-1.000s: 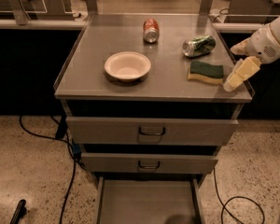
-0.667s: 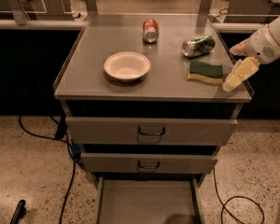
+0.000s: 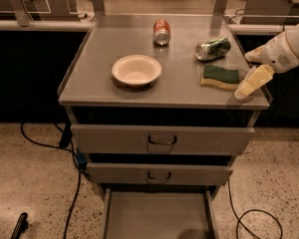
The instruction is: Place sponge into bottom drawer
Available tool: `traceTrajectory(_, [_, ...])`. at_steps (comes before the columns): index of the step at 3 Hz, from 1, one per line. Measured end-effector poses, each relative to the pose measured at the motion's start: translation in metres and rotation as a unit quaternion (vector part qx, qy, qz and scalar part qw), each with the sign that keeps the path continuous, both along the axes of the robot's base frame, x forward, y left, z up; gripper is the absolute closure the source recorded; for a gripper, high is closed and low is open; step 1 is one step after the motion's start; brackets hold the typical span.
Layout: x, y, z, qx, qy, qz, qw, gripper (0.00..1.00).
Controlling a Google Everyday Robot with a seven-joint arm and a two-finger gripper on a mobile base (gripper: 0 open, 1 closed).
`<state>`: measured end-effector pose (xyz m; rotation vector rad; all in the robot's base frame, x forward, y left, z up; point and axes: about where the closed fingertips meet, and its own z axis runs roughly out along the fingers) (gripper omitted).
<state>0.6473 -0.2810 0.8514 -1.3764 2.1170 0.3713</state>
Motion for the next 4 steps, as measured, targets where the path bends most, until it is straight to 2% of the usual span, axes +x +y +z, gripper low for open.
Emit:
traceTrajectory(2, [0.012,0.027,-0.039,0.01,0.044,0.021,0.9988,0.0])
traceTrajectory(3, [0.015,0.034,-0.049,-0.002,0.065,0.021,0.9977,0.15])
traceTrajectory(4, [0.015,0.034,-0.049,-0.002,0.065,0.021,0.9977,0.36])
